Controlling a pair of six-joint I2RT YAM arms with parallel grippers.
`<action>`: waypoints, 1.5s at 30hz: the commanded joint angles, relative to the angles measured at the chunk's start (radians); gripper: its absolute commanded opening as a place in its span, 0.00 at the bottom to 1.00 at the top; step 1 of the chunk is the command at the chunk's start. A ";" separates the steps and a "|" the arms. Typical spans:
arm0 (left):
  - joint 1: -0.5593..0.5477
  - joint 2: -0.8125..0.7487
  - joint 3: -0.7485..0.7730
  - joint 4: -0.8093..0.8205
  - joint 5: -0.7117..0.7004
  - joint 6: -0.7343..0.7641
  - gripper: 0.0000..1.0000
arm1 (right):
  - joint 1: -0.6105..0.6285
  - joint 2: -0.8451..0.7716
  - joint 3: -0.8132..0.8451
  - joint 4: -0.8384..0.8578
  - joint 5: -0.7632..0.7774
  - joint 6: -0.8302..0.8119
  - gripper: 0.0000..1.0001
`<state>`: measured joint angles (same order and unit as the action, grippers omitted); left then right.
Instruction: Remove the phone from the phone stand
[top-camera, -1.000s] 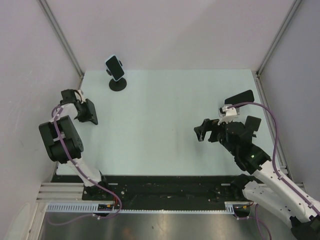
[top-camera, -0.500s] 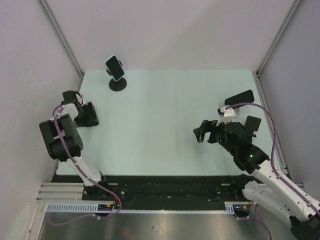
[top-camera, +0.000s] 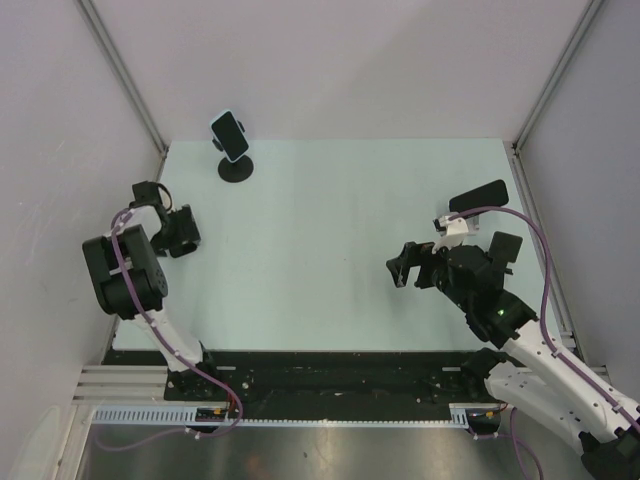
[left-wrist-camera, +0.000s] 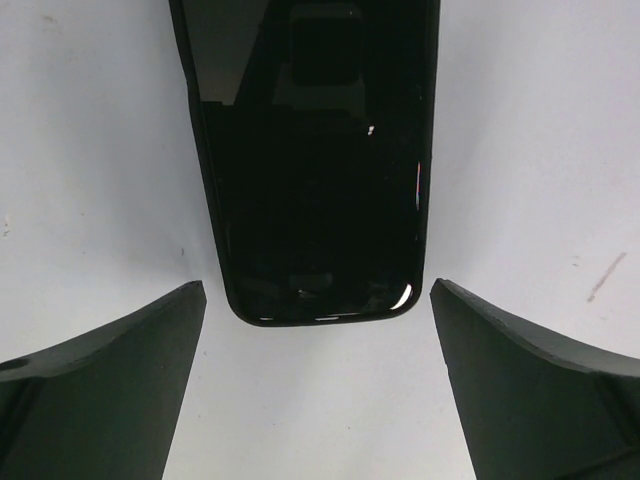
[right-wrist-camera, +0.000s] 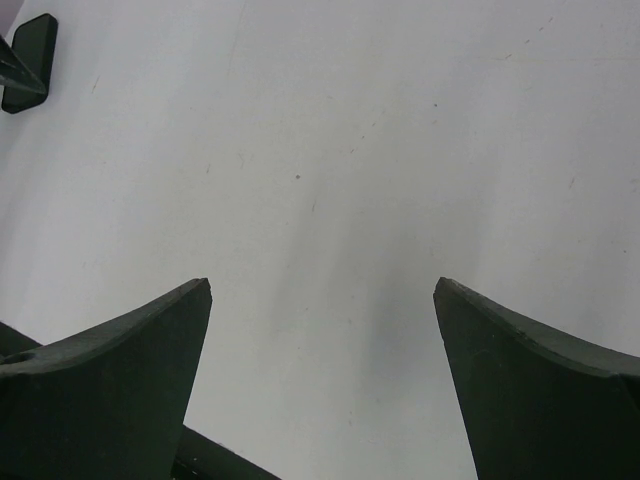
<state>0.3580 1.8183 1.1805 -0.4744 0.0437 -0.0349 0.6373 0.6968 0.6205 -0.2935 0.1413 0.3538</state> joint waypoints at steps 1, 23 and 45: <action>-0.027 0.042 0.025 0.005 -0.115 0.026 1.00 | -0.004 0.001 0.001 0.040 -0.008 -0.007 1.00; -0.007 0.001 -0.016 0.034 -0.390 -0.016 1.00 | -0.011 -0.010 0.001 0.053 -0.062 -0.003 1.00; -0.267 -0.373 -0.030 0.037 -0.177 -0.043 1.00 | -0.088 -0.036 0.142 -0.124 0.098 -0.030 1.00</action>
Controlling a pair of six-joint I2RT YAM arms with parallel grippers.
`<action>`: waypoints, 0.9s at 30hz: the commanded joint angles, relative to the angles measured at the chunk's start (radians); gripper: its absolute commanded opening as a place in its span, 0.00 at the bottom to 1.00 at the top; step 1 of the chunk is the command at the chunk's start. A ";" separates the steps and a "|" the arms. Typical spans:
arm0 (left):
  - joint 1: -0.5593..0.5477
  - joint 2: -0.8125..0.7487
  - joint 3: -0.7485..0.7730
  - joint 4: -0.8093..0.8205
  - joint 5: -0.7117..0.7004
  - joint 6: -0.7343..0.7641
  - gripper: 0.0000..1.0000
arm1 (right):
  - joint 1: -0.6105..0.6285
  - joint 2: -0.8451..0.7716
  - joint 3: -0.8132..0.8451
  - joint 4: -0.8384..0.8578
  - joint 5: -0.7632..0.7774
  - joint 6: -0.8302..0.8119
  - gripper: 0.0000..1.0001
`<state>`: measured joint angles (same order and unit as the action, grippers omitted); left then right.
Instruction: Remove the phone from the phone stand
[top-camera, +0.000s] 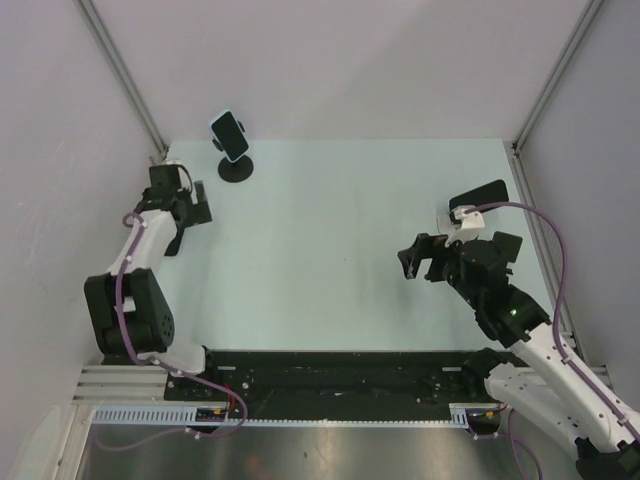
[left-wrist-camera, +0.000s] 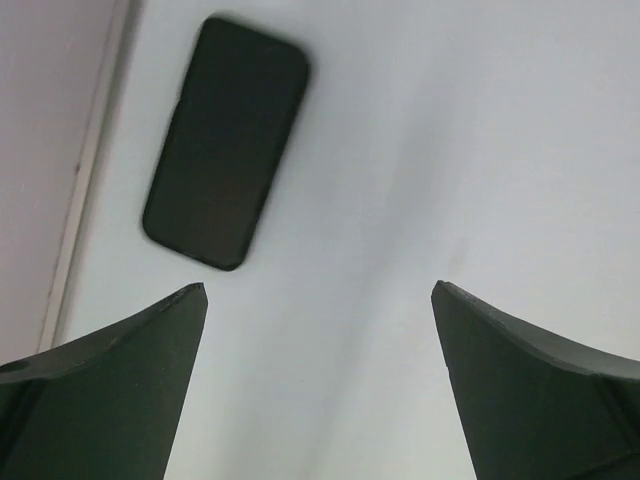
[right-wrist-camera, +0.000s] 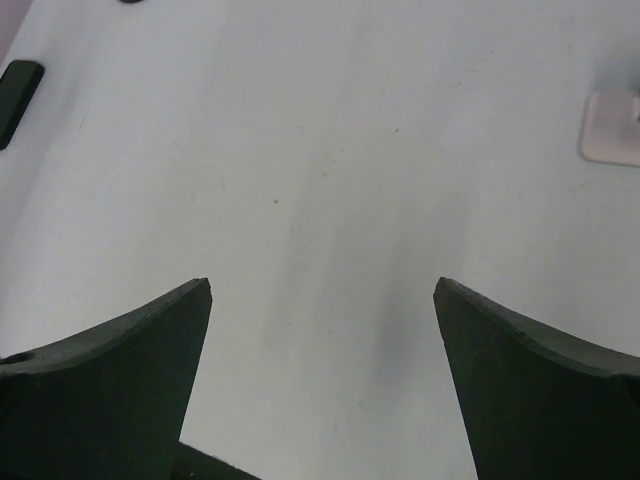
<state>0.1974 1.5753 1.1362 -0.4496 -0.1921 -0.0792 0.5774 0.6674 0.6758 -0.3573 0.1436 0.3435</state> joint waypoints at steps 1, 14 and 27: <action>-0.168 -0.150 0.016 0.012 0.053 0.012 1.00 | -0.037 -0.003 0.094 -0.072 0.118 -0.021 1.00; -0.575 -0.461 -0.114 0.012 0.169 0.026 1.00 | -0.362 0.116 0.205 -0.183 0.154 0.048 1.00; -0.590 -0.555 -0.213 0.040 0.266 0.012 1.00 | -0.678 0.299 0.163 -0.140 0.203 0.014 1.00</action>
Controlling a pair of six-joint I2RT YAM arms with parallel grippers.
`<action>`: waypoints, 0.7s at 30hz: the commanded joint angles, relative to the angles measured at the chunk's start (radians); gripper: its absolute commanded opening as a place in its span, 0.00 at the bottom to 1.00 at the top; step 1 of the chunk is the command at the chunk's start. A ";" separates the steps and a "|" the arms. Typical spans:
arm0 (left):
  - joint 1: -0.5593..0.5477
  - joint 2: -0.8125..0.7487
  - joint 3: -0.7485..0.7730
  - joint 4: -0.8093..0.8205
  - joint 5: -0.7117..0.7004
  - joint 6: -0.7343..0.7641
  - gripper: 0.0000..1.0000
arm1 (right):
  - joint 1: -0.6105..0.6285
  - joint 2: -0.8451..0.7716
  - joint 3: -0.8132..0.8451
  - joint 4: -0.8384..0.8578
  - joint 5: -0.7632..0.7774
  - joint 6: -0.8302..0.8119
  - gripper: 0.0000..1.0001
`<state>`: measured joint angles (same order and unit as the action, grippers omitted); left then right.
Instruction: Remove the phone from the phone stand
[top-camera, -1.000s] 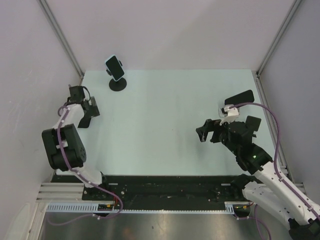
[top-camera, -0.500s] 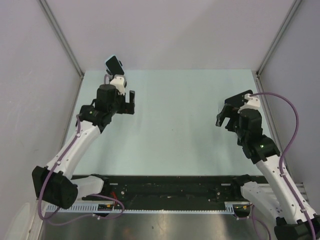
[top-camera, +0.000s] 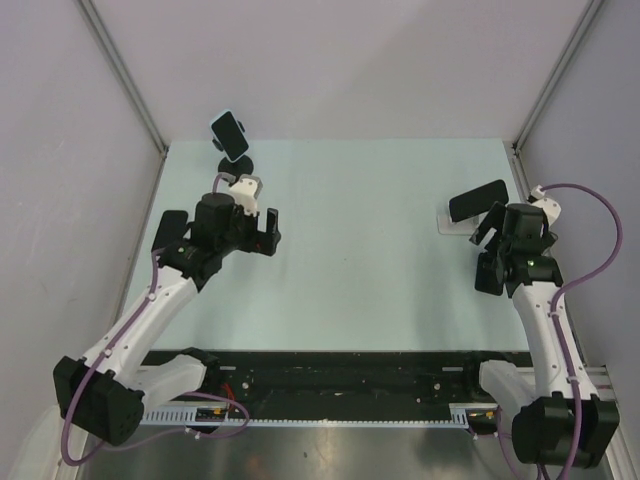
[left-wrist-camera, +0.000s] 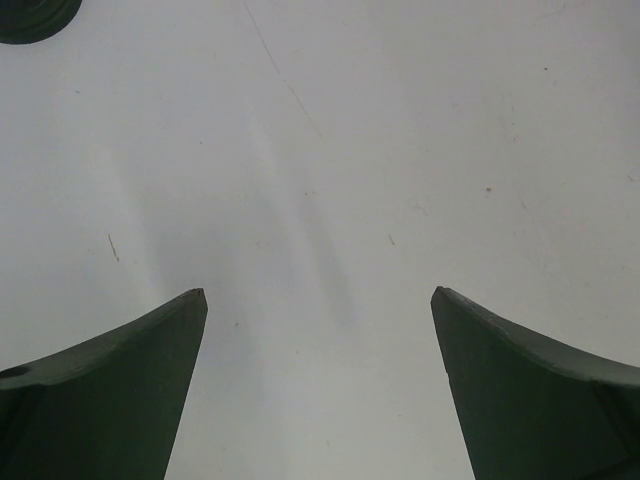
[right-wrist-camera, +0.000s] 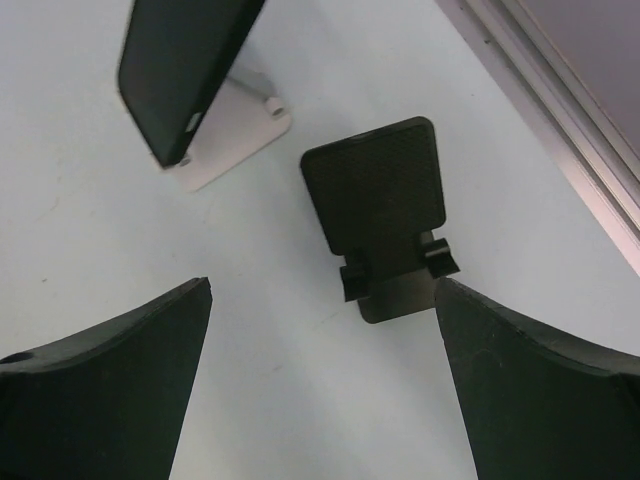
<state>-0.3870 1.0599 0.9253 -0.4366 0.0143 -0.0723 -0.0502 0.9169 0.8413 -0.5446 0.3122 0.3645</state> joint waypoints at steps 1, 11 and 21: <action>-0.007 -0.041 -0.002 0.030 0.062 0.002 1.00 | -0.066 0.065 -0.005 0.070 0.027 -0.010 1.00; -0.032 -0.057 -0.003 0.030 0.042 0.014 1.00 | -0.206 0.238 -0.016 0.179 -0.088 -0.030 1.00; -0.056 -0.057 -0.005 0.032 0.033 0.022 1.00 | -0.209 0.312 -0.019 0.244 -0.163 -0.072 0.99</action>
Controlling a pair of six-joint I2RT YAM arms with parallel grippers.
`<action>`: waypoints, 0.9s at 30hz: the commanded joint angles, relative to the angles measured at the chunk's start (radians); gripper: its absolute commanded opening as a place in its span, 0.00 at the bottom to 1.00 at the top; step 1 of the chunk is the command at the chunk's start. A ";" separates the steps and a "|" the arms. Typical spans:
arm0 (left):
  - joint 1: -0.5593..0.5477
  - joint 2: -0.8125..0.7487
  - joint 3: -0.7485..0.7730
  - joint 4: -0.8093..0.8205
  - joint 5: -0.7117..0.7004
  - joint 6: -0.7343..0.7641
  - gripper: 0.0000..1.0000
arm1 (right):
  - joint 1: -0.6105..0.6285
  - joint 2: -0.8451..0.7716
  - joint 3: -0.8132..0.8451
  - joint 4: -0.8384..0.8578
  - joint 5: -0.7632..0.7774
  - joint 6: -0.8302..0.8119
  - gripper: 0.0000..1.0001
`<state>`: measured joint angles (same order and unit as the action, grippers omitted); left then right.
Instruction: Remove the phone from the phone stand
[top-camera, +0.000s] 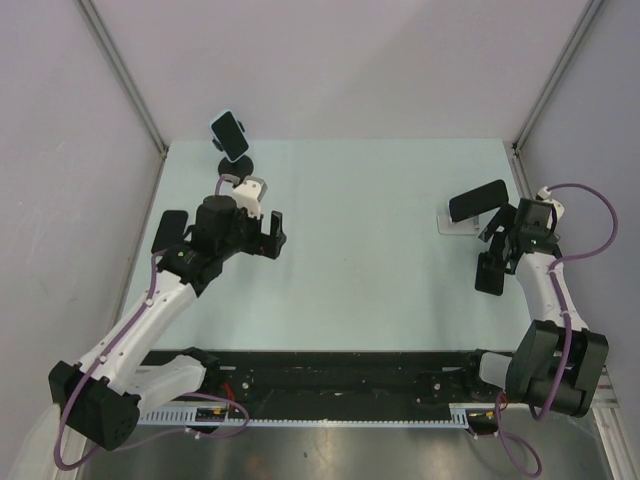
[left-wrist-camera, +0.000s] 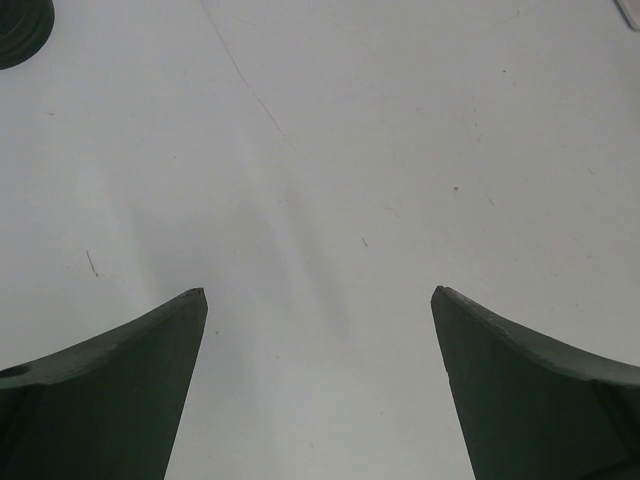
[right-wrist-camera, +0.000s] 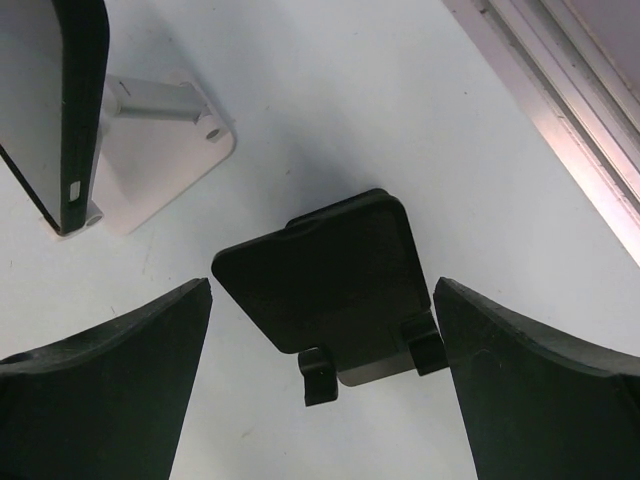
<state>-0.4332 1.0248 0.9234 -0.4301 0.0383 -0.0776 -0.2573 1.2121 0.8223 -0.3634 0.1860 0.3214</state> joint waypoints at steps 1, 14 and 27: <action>-0.010 -0.022 -0.004 0.025 0.008 0.027 1.00 | -0.002 0.018 -0.002 0.066 -0.037 -0.028 0.98; -0.030 -0.034 -0.009 0.024 -0.015 0.041 1.00 | -0.037 0.029 -0.002 0.187 0.007 -0.149 0.51; -0.041 -0.055 -0.012 0.024 -0.025 0.050 1.00 | -0.053 0.084 -0.002 0.324 -0.071 -0.285 0.40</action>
<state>-0.4629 0.9977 0.9123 -0.4294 0.0227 -0.0681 -0.3031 1.2778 0.8173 -0.1085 0.1558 0.0818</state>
